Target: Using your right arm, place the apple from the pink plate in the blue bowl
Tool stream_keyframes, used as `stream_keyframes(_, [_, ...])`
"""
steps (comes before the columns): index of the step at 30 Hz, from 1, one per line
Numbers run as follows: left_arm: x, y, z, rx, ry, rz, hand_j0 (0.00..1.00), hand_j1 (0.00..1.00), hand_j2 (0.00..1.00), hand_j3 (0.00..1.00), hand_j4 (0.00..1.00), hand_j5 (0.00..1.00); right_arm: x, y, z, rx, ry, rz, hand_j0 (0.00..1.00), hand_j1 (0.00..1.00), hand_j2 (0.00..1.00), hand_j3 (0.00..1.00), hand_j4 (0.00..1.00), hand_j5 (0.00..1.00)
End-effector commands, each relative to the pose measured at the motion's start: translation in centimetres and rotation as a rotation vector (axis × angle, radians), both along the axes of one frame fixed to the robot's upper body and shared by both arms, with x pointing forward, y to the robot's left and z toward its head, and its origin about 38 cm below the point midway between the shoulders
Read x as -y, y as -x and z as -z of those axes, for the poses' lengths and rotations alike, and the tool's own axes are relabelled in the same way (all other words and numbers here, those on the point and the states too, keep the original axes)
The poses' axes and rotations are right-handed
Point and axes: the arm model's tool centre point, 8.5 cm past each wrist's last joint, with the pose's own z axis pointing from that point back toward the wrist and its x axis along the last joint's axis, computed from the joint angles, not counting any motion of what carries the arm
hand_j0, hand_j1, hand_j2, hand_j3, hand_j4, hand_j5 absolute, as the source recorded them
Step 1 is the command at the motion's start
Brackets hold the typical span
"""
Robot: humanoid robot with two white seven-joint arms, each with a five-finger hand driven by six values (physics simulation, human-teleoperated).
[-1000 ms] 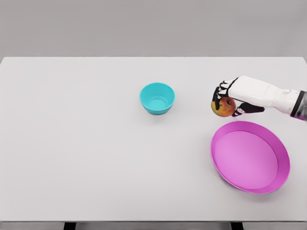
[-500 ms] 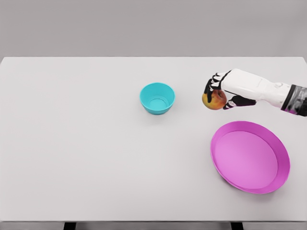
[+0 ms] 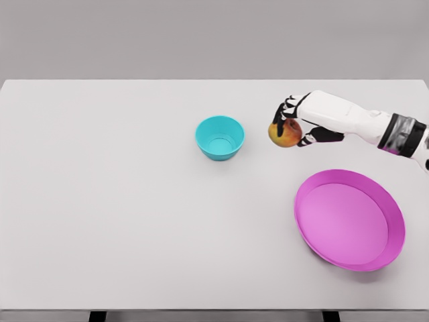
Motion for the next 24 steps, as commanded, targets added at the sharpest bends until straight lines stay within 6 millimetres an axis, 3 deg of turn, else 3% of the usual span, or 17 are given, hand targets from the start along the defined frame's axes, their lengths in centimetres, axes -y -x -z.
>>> stream_keyframes(1, [0.0,0.0,0.0,0.0,0.0,0.0,1.0,1.0,1.0,1.0,1.0,1.0,-0.3,-0.1,0.1,-0.005,-0.018,-0.001,0.38,0.38,0.38,0.38,0.38,0.38])
stream_keyframes(24, [0.0,0.0,0.0,0.0,0.0,0.0,1.0,1.0,1.0,1.0,1.0,1.0,-3.7,-1.2,0.1,0.007,-0.083,-0.035,0.38,0.38,0.38,0.38,0.38,0.38])
